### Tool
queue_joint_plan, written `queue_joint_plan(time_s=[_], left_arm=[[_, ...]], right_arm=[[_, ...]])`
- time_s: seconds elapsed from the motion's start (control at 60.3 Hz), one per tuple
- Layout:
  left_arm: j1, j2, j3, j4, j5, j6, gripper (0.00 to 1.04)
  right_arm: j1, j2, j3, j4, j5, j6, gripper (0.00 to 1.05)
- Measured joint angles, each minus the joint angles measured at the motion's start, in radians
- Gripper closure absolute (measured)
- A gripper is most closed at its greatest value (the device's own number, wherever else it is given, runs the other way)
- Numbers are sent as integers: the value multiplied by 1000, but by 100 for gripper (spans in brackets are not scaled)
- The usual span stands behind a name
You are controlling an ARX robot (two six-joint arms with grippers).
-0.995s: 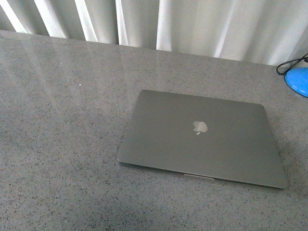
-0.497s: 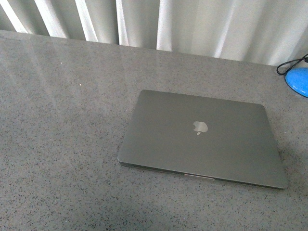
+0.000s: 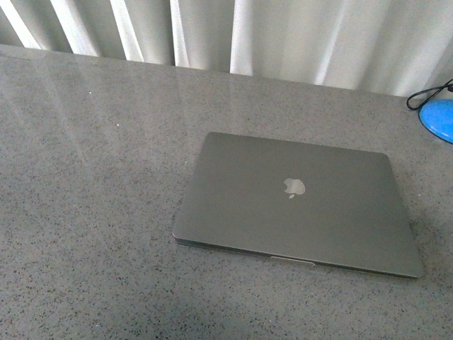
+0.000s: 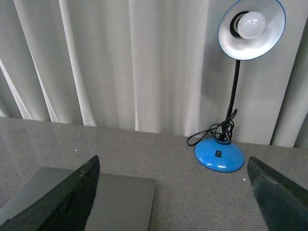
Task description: Close laptop
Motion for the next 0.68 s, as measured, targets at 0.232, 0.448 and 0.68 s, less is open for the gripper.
queue_joint_plan(time_s=[0.232,0.448,0.68], left_arm=[[0,0,0,0,0,2,7],[0,0,0,0,0,2,7],[0,0,0,0,0,2,7]], right_arm=[[0,0,0,0,0,1,10],[0,0,0,0,0,1,10],[0,0,0,0,0,1,10]])
